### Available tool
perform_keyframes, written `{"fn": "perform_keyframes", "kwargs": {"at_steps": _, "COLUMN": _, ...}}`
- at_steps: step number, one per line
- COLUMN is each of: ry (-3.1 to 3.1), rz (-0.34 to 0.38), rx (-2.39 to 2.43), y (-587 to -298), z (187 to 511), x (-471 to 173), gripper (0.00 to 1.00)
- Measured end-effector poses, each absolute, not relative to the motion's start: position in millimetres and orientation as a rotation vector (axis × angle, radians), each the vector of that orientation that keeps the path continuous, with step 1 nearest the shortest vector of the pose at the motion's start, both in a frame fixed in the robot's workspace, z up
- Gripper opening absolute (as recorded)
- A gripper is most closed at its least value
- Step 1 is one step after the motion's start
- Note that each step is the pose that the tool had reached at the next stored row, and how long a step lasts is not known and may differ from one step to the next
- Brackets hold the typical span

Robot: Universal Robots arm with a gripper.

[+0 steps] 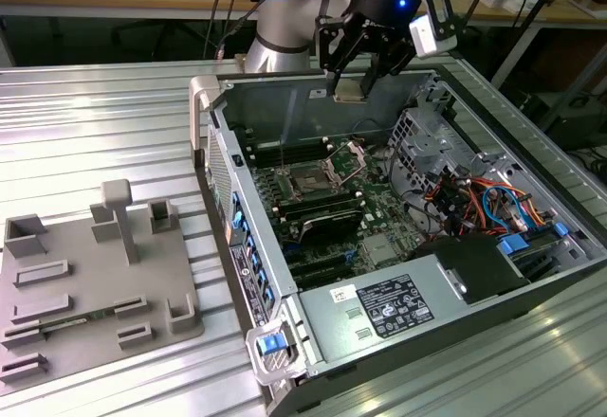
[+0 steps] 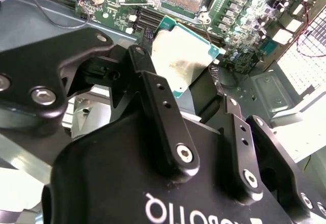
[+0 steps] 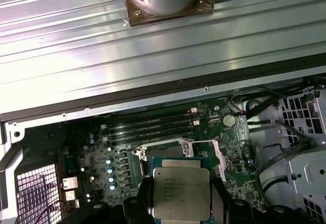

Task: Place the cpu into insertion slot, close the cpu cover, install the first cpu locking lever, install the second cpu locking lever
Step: 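Place the cpu into insertion slot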

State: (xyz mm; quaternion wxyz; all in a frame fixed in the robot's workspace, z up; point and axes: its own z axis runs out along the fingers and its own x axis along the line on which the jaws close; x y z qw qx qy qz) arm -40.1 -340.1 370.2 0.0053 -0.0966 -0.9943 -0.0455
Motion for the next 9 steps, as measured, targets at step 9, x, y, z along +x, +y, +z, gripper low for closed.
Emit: {"fn": "perform_keyframes", "kwargs": {"at_steps": 9, "ry": -3.107, "rz": -0.143, "rx": -0.381, "y": -340.1, "z": 370.0, "x": -40.6, "gripper": 0.55}}
